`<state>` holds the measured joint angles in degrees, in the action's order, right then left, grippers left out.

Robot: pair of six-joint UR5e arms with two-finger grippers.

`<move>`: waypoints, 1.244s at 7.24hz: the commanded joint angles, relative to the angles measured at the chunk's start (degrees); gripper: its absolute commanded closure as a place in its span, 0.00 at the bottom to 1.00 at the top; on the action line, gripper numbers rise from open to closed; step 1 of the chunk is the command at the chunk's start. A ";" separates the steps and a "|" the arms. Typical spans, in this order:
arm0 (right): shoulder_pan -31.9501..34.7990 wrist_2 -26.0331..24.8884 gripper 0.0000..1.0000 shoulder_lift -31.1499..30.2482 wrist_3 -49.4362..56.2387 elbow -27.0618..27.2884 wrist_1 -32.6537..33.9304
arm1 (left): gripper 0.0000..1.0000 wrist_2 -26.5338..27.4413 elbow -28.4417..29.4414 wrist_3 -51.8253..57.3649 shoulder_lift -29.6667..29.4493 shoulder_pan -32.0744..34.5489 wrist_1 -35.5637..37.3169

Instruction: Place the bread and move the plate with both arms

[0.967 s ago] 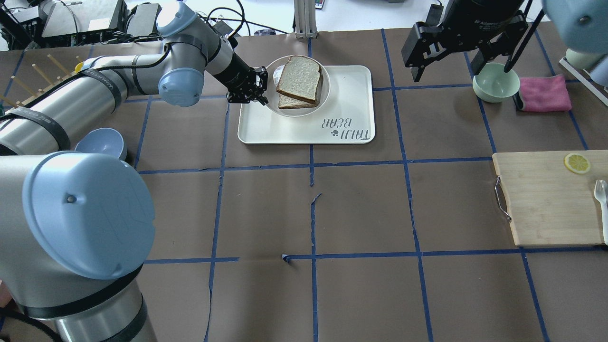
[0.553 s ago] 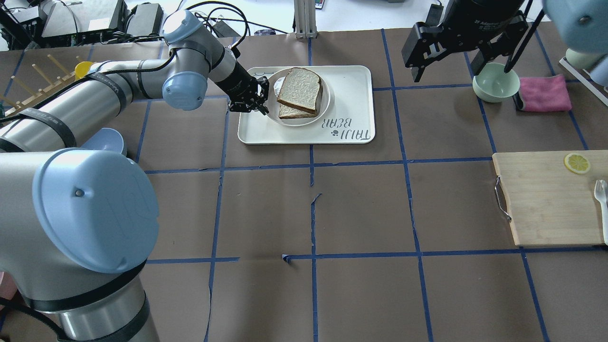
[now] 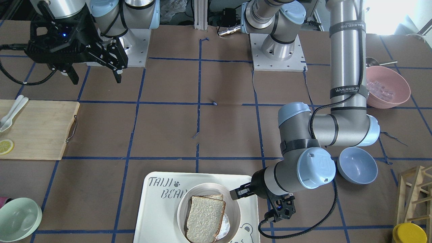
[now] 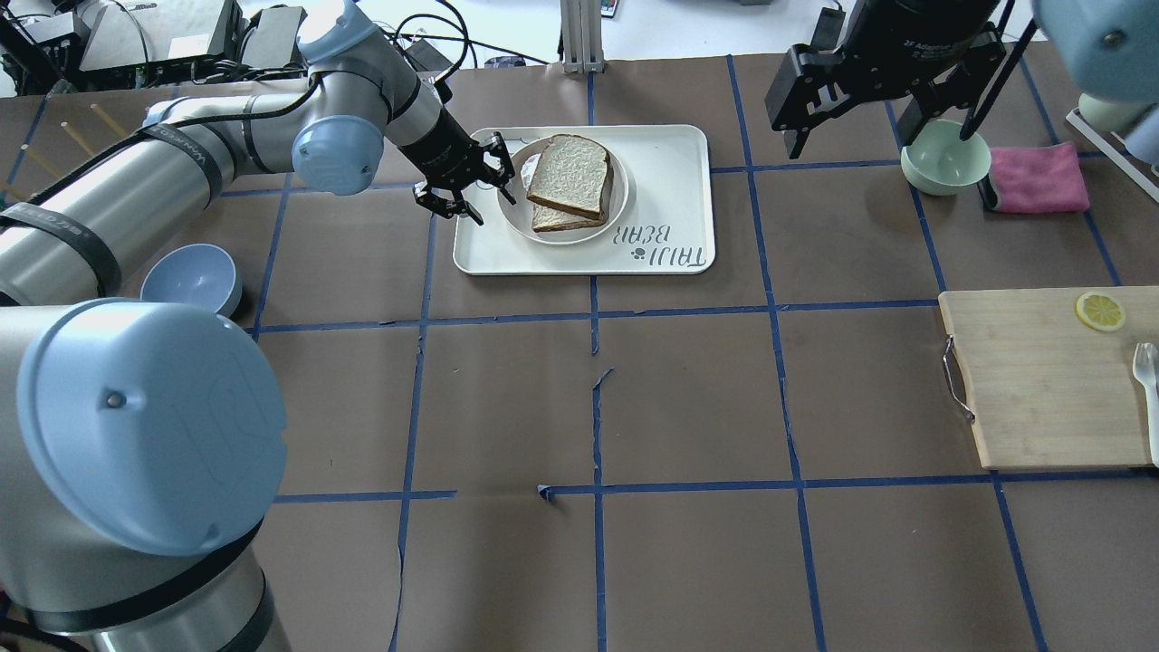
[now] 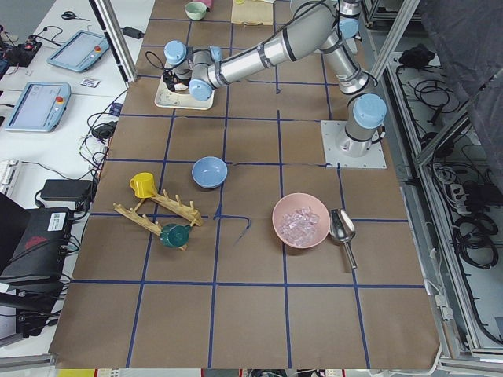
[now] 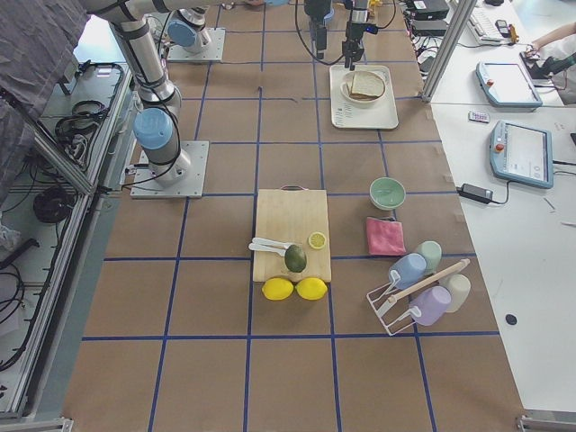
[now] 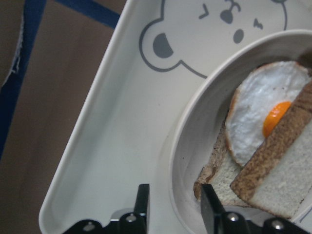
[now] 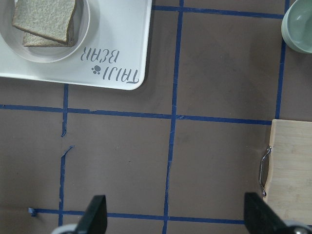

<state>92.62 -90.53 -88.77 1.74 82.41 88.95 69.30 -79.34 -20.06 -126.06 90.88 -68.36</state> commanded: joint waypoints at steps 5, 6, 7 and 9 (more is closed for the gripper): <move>0.01 0.00 0.00 0.00 -0.07 -0.06 0.00 | 0.00 9.07 -1.34 4.49 23.72 4.21 -24.50; -0.07 0.00 0.00 0.00 -0.07 -0.06 0.00 | 0.00 10.40 -2.91 7.29 27.50 4.21 -27.33; -0.07 0.00 0.00 0.00 -0.07 -0.06 -0.18 | 0.00 11.63 -4.67 9.49 31.36 4.21 -27.61; 0.01 0.00 0.00 0.00 -0.15 -0.06 -0.18 | 0.00 18.64 -7.83 15.56 34.82 3.95 -26.74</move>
<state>92.57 -90.53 -88.77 1.62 82.35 88.79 83.76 -85.11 -7.90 -93.64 95.03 -95.26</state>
